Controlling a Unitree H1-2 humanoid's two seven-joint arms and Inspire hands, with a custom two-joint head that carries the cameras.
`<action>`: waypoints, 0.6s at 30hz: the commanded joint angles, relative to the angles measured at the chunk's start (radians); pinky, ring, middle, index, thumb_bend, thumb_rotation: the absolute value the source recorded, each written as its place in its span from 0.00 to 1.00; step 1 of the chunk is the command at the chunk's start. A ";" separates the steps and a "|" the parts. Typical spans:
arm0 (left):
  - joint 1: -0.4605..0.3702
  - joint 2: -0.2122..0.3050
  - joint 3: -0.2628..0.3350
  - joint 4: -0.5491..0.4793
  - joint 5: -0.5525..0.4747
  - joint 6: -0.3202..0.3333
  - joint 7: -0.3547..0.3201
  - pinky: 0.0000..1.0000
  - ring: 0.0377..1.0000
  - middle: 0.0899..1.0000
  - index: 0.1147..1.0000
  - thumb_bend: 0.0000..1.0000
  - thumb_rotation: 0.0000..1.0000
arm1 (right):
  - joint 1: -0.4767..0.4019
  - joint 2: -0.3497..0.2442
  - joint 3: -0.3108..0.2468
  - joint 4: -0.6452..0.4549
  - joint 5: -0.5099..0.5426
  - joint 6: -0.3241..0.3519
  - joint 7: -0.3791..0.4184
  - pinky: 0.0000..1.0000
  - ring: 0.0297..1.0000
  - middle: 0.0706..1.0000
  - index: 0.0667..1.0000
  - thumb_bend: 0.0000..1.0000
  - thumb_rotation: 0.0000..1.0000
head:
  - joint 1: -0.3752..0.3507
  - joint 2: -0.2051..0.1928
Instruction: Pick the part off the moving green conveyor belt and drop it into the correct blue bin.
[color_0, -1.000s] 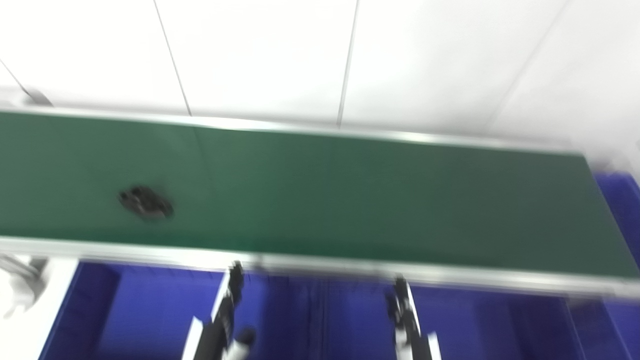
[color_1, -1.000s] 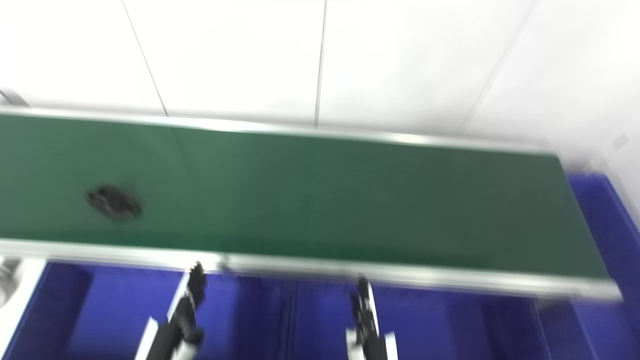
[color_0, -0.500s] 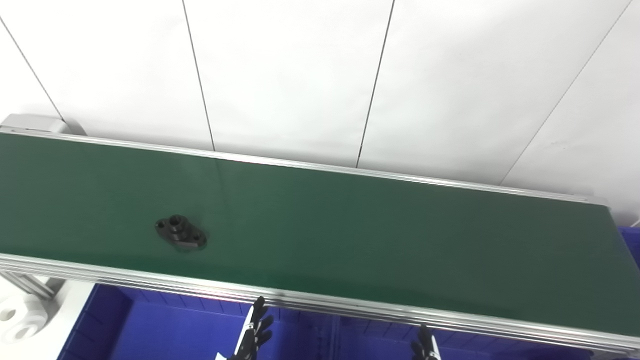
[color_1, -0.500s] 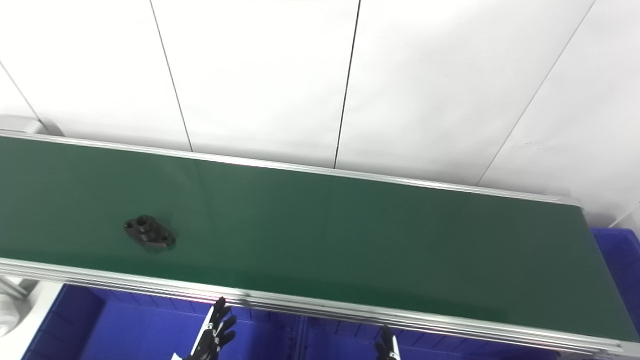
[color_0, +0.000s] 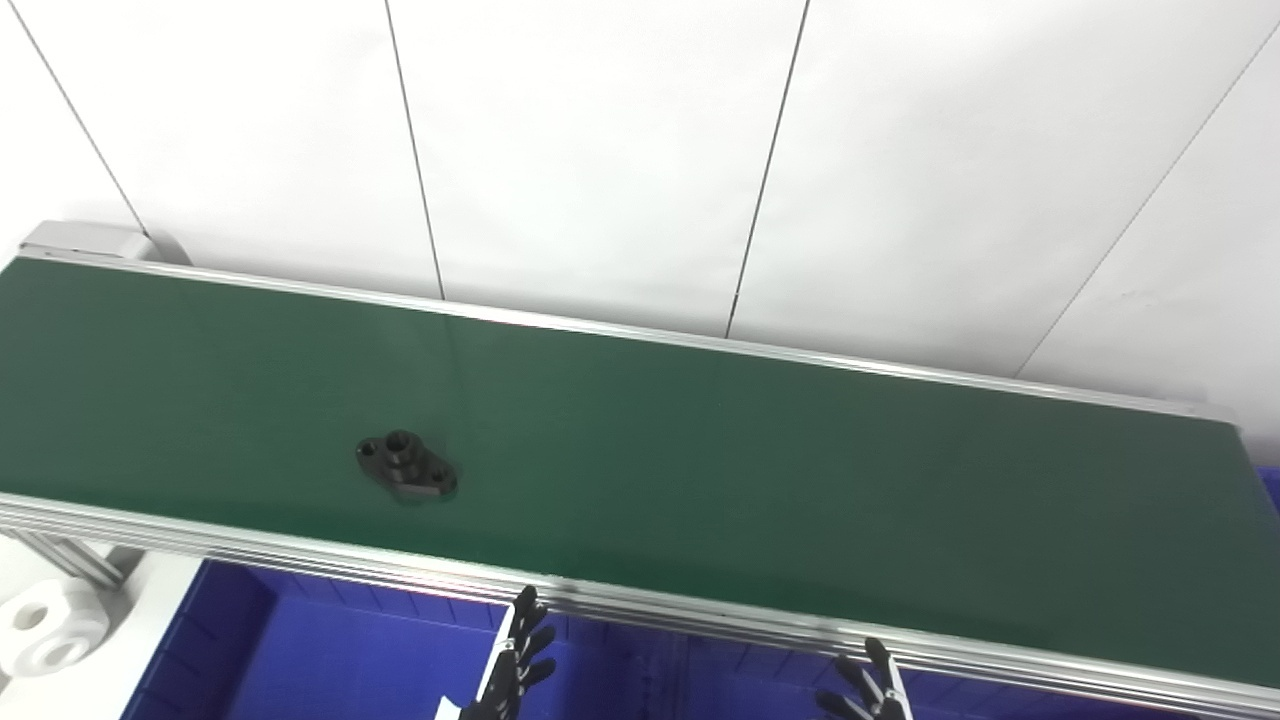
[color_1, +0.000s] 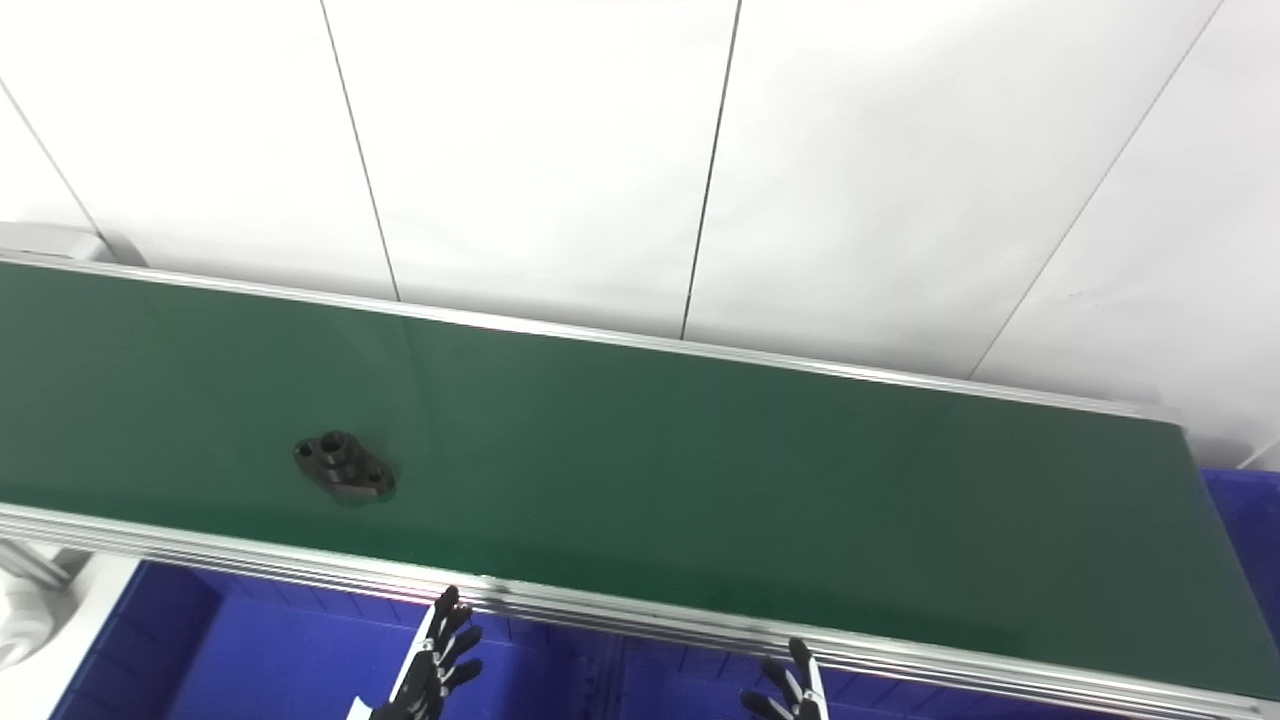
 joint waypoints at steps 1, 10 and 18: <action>0.005 -0.030 -0.023 -0.050 -0.009 -0.001 0.000 0.88 0.94 0.98 1.00 0.84 0.92 | 0.010 -0.003 0.012 -0.093 -0.045 0.041 0.017 0.70 0.80 0.91 0.98 0.57 0.49 | -0.002 0.007; 0.014 0.001 -0.024 -0.160 -0.054 0.092 -0.037 0.92 0.95 0.99 1.00 0.82 0.88 | -0.126 -0.052 0.056 -0.261 -0.335 0.017 0.049 0.62 0.69 0.80 0.91 0.73 0.61 | -0.055 0.107; 0.031 0.005 -0.033 -0.204 -0.065 0.128 -0.053 0.94 0.96 1.00 1.00 0.80 0.85 | -0.392 -0.036 0.061 -0.351 -0.613 0.177 0.230 0.54 0.65 0.73 0.81 0.88 0.44 | -0.032 0.140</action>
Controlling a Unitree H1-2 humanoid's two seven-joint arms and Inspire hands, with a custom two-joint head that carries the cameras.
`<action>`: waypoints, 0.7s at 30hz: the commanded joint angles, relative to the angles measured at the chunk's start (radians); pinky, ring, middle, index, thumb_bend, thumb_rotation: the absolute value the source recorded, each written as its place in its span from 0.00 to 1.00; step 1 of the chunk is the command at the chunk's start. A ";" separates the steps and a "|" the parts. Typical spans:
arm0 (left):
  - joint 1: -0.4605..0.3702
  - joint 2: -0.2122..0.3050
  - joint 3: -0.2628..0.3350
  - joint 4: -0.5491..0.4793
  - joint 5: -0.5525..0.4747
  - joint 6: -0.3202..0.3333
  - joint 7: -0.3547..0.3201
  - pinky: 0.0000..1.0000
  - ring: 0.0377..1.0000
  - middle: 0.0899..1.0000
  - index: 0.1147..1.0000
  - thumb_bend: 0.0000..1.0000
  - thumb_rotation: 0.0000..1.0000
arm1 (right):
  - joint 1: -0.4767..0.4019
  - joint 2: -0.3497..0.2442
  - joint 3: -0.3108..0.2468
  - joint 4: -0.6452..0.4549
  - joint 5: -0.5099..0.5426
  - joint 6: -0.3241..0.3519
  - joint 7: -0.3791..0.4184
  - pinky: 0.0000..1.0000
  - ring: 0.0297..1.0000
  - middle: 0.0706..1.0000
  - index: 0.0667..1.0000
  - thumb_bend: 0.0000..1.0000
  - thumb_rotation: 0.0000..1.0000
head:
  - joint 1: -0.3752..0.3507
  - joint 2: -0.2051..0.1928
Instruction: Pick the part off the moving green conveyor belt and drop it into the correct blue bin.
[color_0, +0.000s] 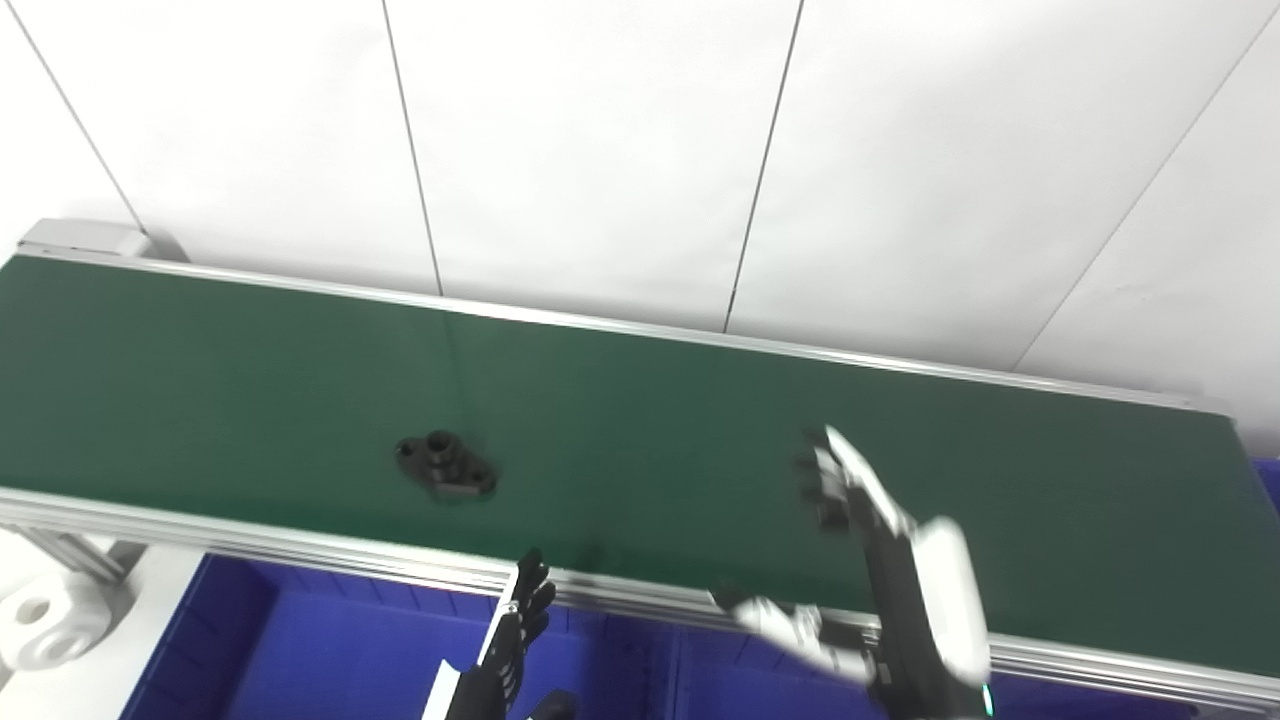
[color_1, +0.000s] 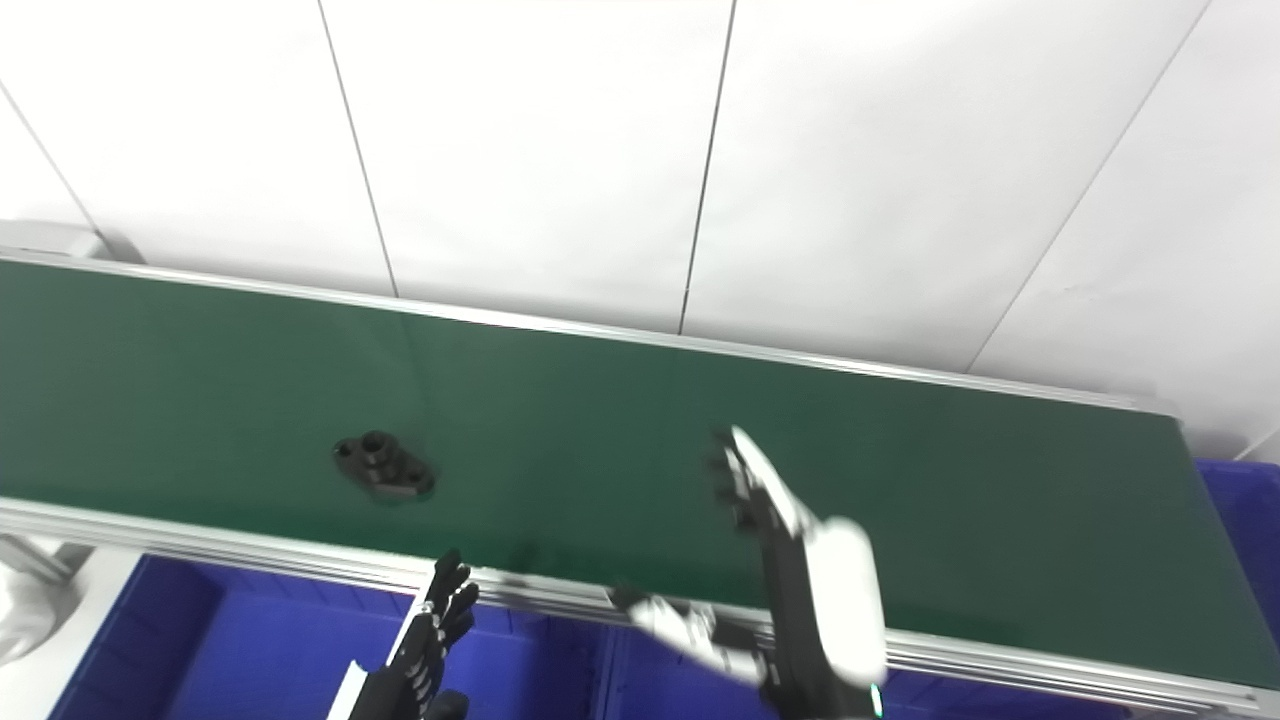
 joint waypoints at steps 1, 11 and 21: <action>0.013 -0.004 -0.012 -0.040 -0.016 0.003 -0.005 0.94 0.96 0.99 1.00 0.80 0.85 | -0.041 0.020 0.002 -0.034 -0.077 0.061 0.063 0.54 0.64 0.72 0.80 0.89 0.44 | 0.001 0.003; 0.031 -0.007 -0.031 -0.069 -0.004 0.033 -0.006 0.93 0.96 0.99 1.00 0.79 0.86 | -0.212 0.021 0.020 0.044 -0.234 0.150 0.227 0.57 0.66 0.73 0.81 0.89 0.44 | 0.002 0.000; 0.029 -0.013 -0.040 -0.053 -0.007 0.025 -0.004 0.89 0.95 0.98 1.00 0.79 0.85 | -0.363 0.017 0.083 0.243 -0.336 0.180 0.261 0.59 0.64 0.70 0.76 0.93 0.44 | 0.033 -0.018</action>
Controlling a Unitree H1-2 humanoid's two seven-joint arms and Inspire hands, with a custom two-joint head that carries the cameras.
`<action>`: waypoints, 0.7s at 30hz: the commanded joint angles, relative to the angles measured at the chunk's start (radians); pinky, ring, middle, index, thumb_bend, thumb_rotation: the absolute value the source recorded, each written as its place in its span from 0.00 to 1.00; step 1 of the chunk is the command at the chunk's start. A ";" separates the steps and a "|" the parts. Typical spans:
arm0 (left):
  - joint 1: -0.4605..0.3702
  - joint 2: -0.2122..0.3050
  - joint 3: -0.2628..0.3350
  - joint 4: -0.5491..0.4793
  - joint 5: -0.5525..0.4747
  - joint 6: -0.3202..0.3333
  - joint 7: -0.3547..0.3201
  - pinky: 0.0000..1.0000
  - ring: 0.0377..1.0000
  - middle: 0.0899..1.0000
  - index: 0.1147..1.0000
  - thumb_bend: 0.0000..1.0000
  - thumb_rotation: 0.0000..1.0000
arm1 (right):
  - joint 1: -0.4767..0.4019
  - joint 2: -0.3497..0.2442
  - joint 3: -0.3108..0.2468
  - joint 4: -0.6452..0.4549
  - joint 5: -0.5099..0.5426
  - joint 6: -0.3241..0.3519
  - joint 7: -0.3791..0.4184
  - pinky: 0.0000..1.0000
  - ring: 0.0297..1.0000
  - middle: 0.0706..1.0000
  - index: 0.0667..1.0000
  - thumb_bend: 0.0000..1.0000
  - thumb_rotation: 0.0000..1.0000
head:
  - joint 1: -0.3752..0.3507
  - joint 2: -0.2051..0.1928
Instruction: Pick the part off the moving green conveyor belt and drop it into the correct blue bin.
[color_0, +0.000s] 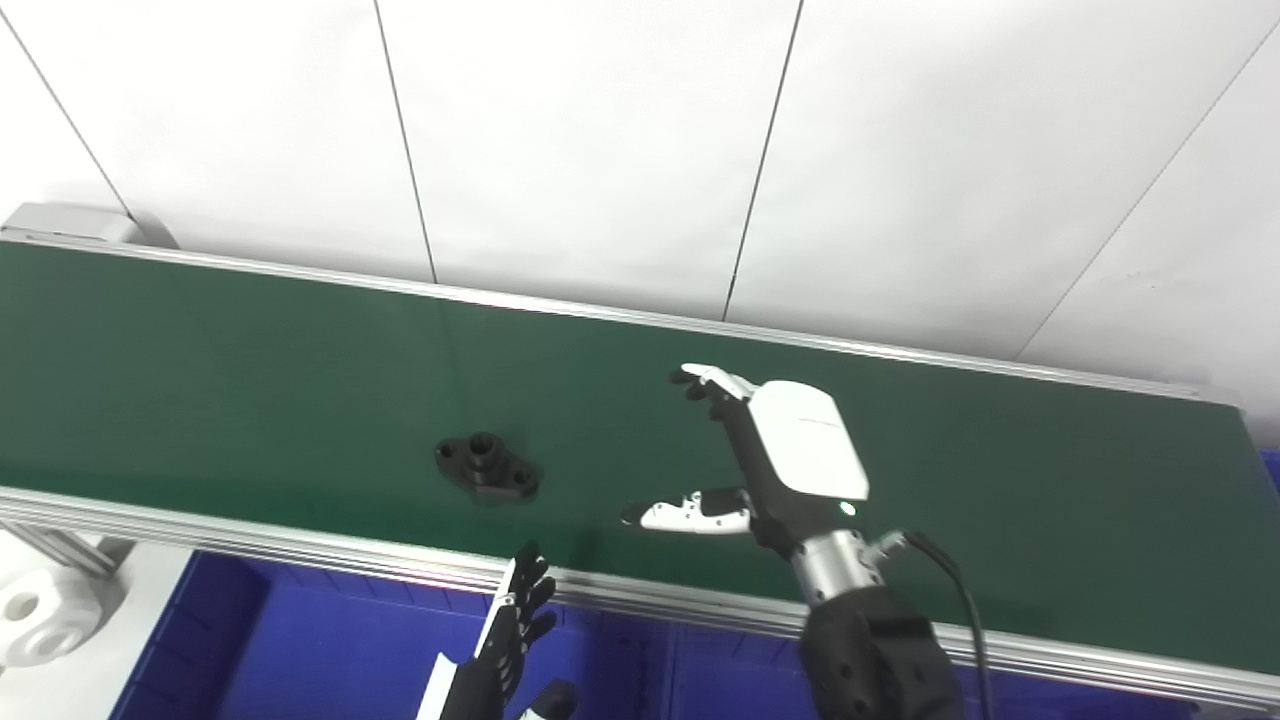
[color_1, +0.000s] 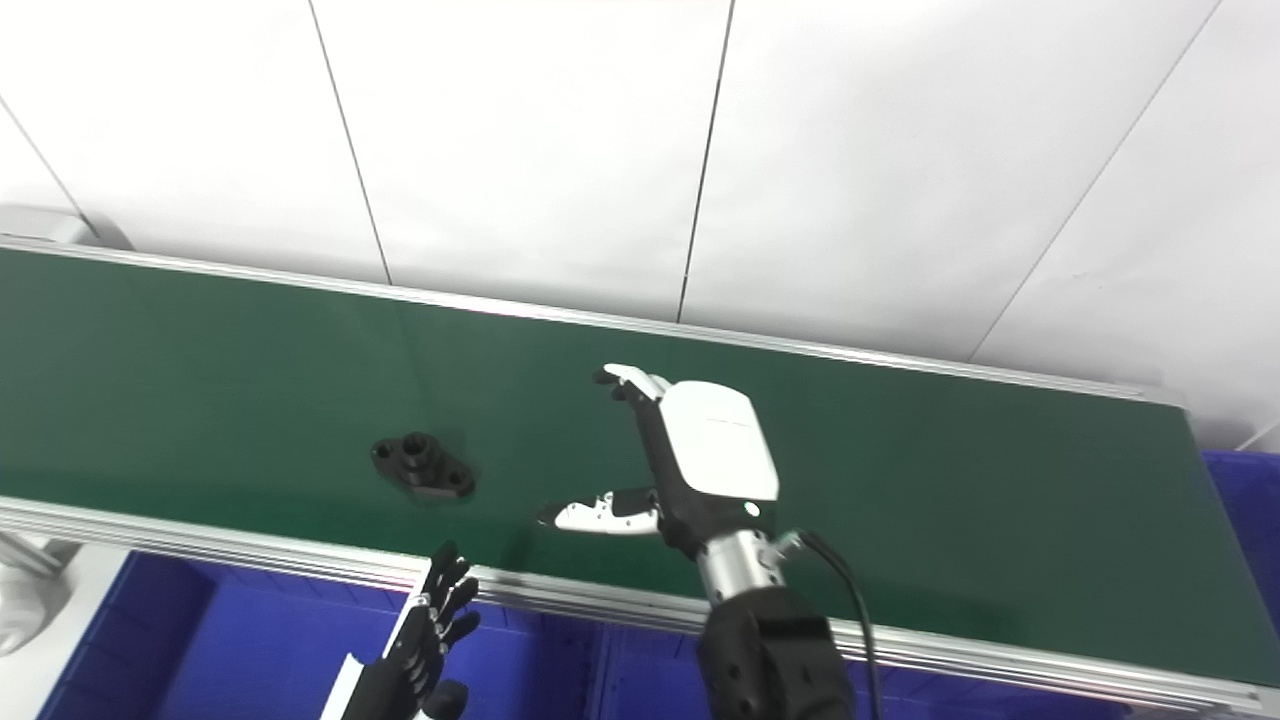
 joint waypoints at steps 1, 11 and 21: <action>0.009 -0.017 -0.027 -0.018 -0.008 -0.009 -0.005 0.89 0.95 0.98 1.00 0.80 0.85 | -0.051 0.012 0.019 0.015 -0.026 0.021 -0.001 0.59 0.64 0.70 0.76 0.93 0.44 | 0.008 0.007; 0.015 -0.028 -0.043 -0.009 -0.001 -0.017 0.003 0.87 0.92 0.96 1.00 0.82 0.85 | -0.161 0.024 0.081 0.196 -0.059 0.069 0.014 0.56 0.61 0.66 0.75 0.94 0.43 | 0.033 -0.007; 0.019 -0.040 -0.073 -0.012 -0.019 0.012 -0.006 0.85 0.93 0.97 1.00 0.84 0.81 | -0.209 0.011 0.109 0.328 -0.028 0.082 -0.039 0.54 0.58 0.65 0.74 0.93 0.41 | 0.062 -0.003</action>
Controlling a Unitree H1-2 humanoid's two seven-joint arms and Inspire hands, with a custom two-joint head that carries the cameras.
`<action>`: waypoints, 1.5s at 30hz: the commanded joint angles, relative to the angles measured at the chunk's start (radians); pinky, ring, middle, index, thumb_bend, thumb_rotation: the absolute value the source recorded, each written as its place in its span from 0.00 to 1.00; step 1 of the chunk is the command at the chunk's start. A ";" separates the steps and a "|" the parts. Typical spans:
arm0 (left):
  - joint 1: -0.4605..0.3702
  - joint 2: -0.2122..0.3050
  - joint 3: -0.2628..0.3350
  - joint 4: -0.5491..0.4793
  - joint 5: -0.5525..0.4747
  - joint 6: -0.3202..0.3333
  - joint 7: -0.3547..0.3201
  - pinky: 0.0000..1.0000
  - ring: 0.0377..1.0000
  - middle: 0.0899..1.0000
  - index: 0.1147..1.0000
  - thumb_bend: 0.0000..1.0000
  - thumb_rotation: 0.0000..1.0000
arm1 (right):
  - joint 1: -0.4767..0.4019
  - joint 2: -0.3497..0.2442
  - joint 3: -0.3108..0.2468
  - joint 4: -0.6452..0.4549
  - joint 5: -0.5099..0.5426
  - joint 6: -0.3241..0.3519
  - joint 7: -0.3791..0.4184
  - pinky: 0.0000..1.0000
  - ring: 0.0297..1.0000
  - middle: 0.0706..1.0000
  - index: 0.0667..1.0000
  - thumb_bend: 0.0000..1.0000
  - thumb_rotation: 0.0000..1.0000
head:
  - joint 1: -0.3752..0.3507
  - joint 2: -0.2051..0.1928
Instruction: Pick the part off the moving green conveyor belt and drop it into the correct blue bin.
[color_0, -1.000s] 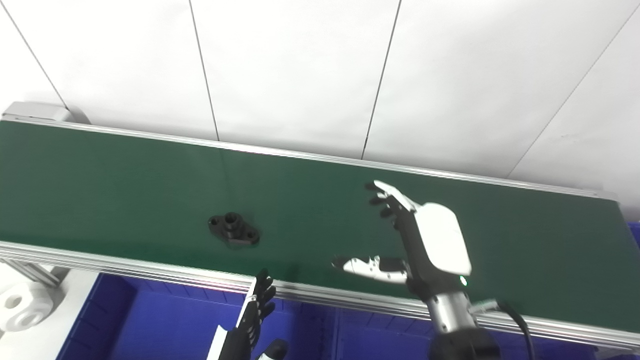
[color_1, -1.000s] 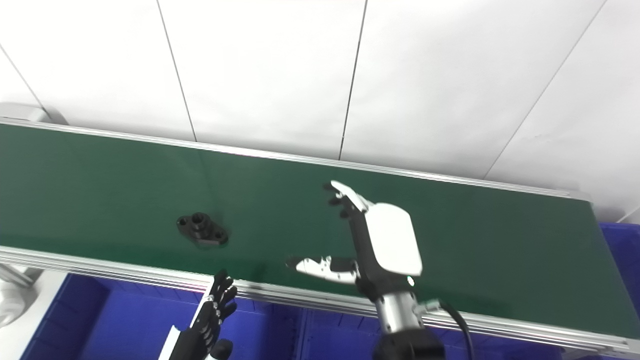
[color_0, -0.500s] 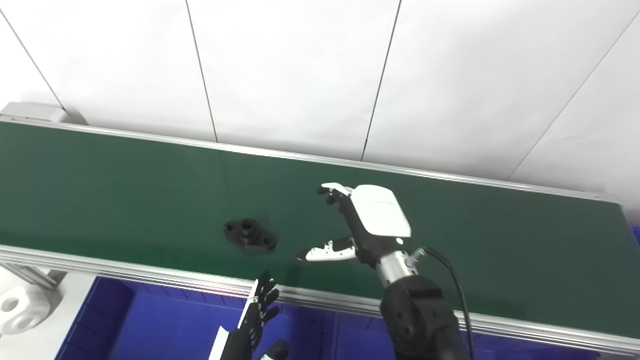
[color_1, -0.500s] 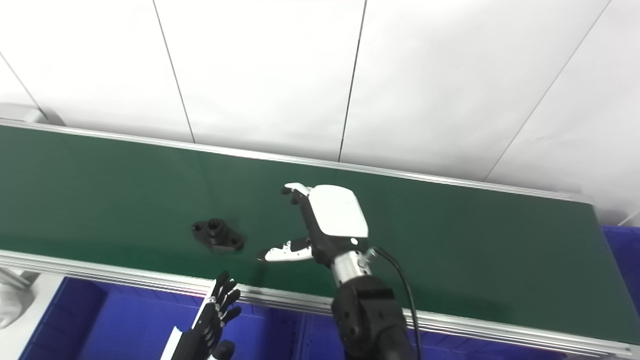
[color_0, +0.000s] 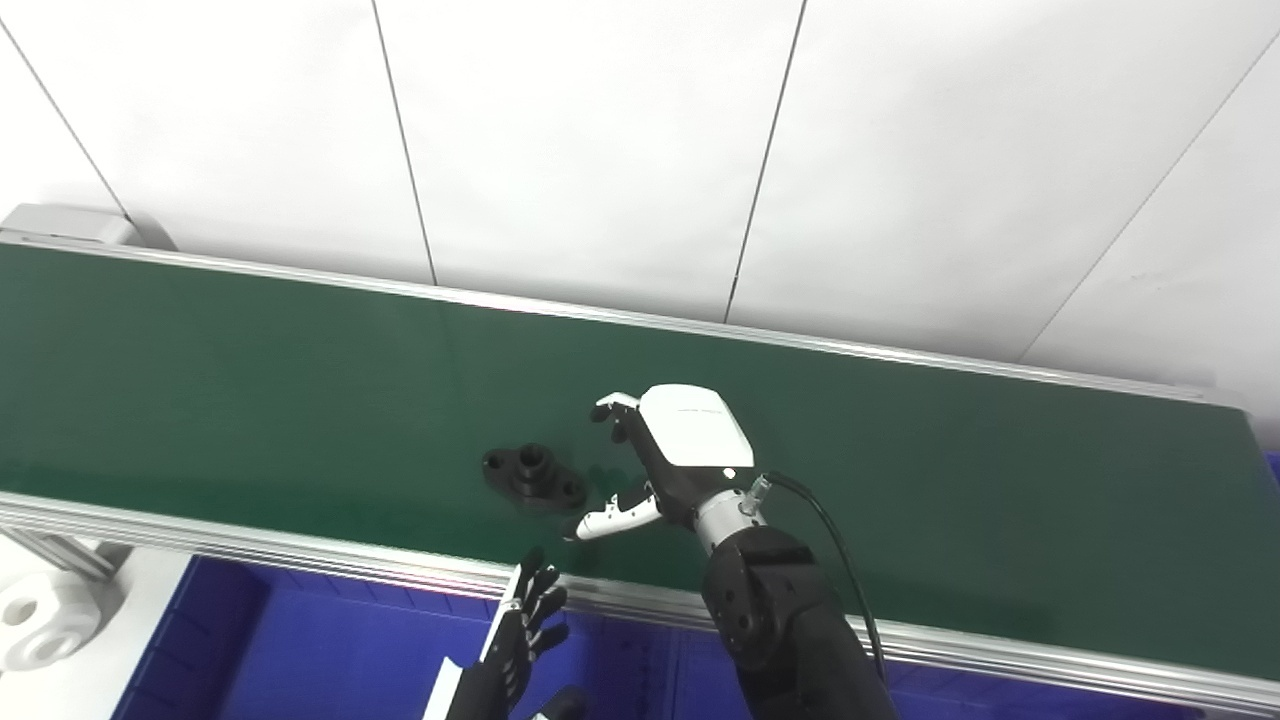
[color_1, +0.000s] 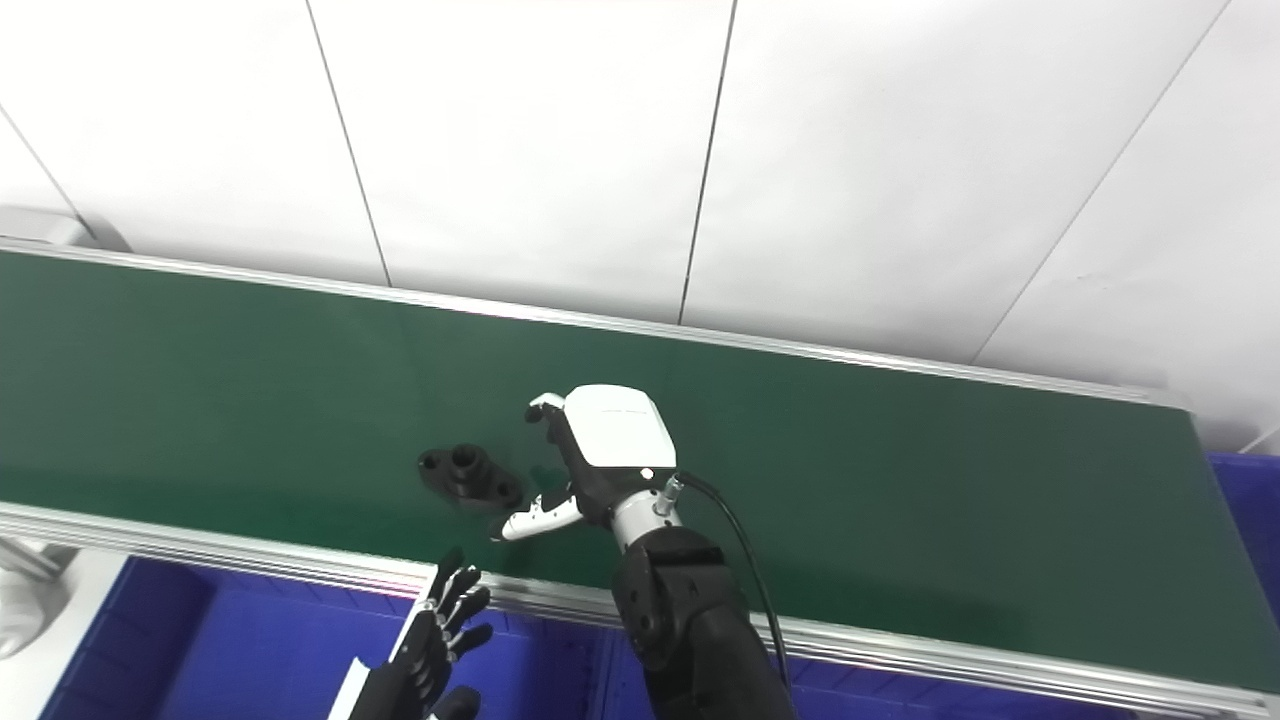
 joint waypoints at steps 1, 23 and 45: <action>0.018 -0.049 -0.060 -0.022 0.001 -0.009 -0.003 0.85 0.93 0.97 1.00 0.85 0.82 | -0.043 0.010 0.005 -0.004 0.020 0.015 -0.039 0.52 0.55 0.63 0.74 0.93 0.40 | 0.012 0.005; 0.025 -0.077 -0.094 -0.016 0.040 -0.017 0.012 0.84 0.90 0.97 1.00 0.83 0.82 | -0.047 0.036 0.070 0.116 0.153 0.056 -0.168 0.23 0.31 0.44 0.71 0.78 0.43 | 0.051 0.002; 0.033 -0.068 -0.094 -0.045 0.033 0.022 0.001 0.78 0.88 0.96 1.00 0.80 0.81 | 0.030 0.008 0.106 0.225 0.254 -0.021 -0.588 0.11 0.14 0.20 0.44 0.50 0.15 | 0.043 0.025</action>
